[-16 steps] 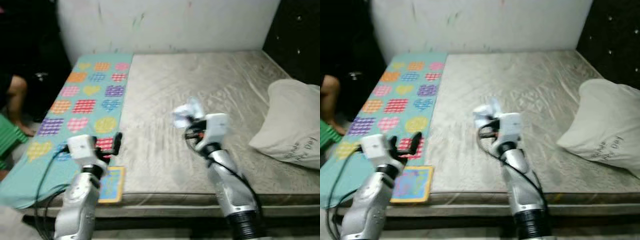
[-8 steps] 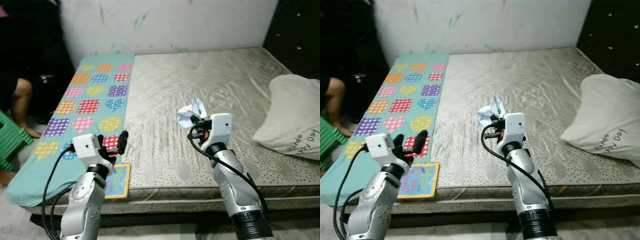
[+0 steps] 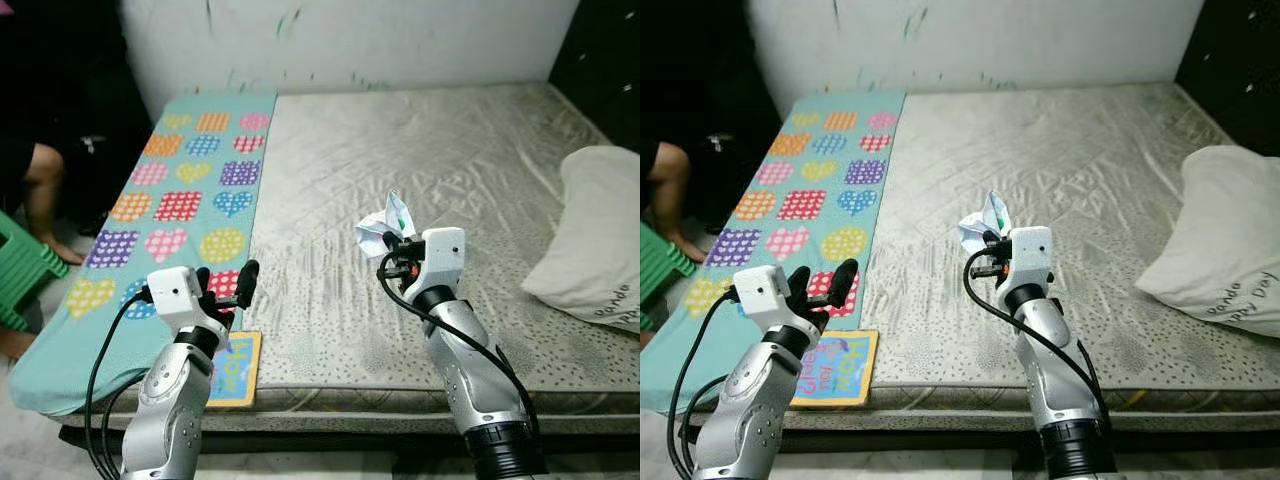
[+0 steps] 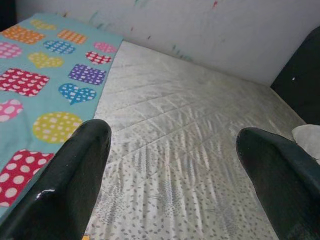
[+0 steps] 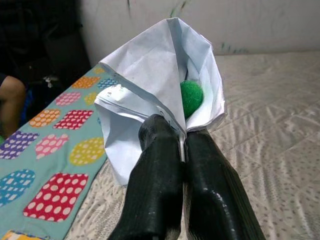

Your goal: Clean up the room

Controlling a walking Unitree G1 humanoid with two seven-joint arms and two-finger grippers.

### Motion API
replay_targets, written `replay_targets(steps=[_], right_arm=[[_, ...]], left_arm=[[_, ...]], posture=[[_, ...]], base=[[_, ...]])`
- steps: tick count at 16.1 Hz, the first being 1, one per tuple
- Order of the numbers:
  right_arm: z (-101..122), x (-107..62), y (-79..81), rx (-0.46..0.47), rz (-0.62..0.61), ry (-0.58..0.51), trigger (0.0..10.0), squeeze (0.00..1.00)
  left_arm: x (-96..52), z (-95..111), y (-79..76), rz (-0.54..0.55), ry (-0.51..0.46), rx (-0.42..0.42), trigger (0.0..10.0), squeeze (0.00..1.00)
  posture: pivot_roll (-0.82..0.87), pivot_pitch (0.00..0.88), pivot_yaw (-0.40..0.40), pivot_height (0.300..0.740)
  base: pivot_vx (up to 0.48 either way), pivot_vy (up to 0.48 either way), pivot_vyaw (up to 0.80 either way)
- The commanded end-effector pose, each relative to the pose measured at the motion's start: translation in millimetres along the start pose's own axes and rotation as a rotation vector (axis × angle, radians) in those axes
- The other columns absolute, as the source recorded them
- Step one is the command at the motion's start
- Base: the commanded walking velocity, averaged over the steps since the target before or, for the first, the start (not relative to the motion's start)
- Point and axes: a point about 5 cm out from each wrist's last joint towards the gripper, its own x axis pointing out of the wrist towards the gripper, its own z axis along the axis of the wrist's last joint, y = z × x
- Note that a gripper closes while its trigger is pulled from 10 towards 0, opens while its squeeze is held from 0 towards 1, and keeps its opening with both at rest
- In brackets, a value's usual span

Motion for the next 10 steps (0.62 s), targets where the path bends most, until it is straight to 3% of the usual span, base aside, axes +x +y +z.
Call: replay_targets(steps=[1,5,10], right_arm=[[1.3,0.1,1.1,-0.005,0.005,-0.006,10.0,0.0],[0.9,-0.5,-2.2,-0.011,-0.001,-0.004,10.0,0.0],[0.3,-1.2,-4.9,-0.017,-0.015,-0.004,10.0,0.0]], left_arm=[[1.4,1.6,-1.4,-0.005,0.0,0.007,10.0,0.0],[1.7,1.1,-1.6,-0.003,0.003,0.01,10.0,0.0],[1.5,0.4,-1.7,-0.002,0.004,0.009,10.0,0.0]], posture=[[-0.18,0.0,0.07,0.74],[-0.18,0.0,0.069,0.74],[-0.18,0.0,0.07,0.74]], base=[[0.266,0.0,0.0],[0.268,0.0,0.0],[0.049,0.0,0.0]])
